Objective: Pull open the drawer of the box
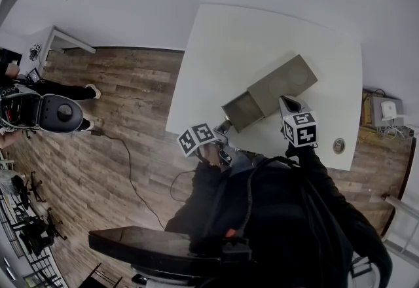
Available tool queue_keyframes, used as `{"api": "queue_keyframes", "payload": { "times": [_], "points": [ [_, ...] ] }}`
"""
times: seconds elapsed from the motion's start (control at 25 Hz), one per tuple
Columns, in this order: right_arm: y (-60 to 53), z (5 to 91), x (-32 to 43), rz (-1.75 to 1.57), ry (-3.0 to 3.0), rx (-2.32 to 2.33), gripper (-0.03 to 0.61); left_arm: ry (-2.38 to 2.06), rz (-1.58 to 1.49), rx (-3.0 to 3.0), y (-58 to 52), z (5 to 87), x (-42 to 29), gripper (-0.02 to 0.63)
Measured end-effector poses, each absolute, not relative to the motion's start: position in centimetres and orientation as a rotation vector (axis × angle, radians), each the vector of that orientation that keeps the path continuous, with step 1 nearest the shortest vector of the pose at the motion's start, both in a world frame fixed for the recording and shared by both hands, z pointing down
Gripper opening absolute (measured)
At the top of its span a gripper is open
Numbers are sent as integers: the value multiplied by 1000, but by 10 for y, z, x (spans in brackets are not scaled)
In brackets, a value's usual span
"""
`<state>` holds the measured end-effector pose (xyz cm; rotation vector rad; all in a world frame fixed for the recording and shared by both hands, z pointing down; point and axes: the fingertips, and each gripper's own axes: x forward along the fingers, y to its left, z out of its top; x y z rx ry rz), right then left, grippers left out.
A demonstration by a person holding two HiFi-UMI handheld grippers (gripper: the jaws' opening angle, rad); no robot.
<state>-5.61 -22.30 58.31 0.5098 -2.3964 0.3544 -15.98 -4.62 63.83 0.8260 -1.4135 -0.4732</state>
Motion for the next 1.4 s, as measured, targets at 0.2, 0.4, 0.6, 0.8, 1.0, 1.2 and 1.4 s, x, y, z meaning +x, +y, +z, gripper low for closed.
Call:
{"api": "queue_keyframes", "payload": {
  "times": [0.2,0.4,0.6,0.8,1.0,1.2,1.4],
  "points": [
    [-223,582,-56,351,-2395,509,-8,-1414,-477,824,-46,637,-159,25],
    [-223,581,-56,349,-2393,509,-6,-1413,-482,823,-46,636,-159,25],
    [-222,581,-57,348,-2393,510,-6,-1417,-486,823,-45,636,-161,25],
    [-221,580,-57,351,-2395,512,-6,-1417,-486,822,-44,636,-161,25],
    [-223,581,-56,351,-2397,510,-6,-1421,-486,807,-42,639,-161,25],
    [-224,583,-55,351,-2400,508,-6,-1424,-489,801,-41,640,-161,25],
    [-224,583,-56,355,-2400,503,-6,-1425,-490,797,-42,641,-161,25]
  ]
}}
